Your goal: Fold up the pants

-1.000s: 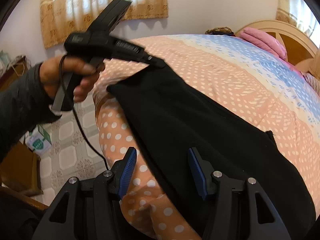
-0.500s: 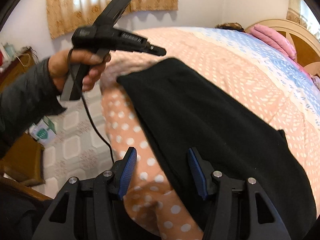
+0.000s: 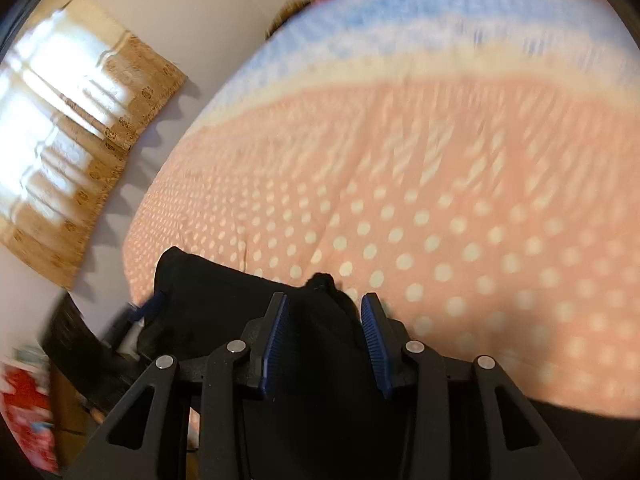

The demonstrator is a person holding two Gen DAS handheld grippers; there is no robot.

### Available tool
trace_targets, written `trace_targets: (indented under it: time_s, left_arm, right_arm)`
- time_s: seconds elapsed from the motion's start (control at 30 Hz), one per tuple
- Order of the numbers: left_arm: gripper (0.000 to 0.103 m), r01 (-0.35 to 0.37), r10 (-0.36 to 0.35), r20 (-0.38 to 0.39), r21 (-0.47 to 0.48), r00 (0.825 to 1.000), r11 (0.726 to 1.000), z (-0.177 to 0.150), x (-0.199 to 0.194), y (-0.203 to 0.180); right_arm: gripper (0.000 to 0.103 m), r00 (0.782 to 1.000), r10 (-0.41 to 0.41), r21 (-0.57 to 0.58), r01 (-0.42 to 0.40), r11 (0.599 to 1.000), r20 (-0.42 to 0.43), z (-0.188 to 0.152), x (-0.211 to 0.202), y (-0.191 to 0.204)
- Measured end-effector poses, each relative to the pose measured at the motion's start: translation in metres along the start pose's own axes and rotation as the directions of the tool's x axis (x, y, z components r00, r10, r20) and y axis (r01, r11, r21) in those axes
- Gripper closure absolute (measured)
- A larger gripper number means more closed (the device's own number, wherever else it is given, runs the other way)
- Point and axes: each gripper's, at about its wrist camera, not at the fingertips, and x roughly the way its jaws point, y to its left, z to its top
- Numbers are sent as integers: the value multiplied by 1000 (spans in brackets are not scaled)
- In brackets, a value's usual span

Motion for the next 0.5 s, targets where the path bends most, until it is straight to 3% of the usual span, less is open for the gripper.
trace_targets:
  time_s: [0.1,0.13,0.17,0.33,0.43,0.5]
  left_arm:
    - [35,-73,66,46,160,997,984,-20,-1,-11]
    - [35,-90,81,55,198,995,976,-23,-1,-14]
    - [35,-100,87,70,223,994,970,-25,-2,-15]
    - [33,-75,64,79,144,995,987,-12,-11,-8]
    - [13,-109,98,92,114,991,988,-9,-11,-3]
    - [10,-120,115,50,118,992,986,-14,2,0]
  right_arm:
    - [66,999,45,27,-44,999,-7,6,10,-6]
    - [88,998,65,43,-64,997,-13,9,13,-7]
    - [96,996,85,64,-84,994,-25,13,16,-9]
    - [99,993,105,55,-108,993,46,18,1,-3]
    - [99,990,88,44,-93,995,110,21,-10,0]
    - [99,994,49,56,-54,997,95,23,-1,-5]
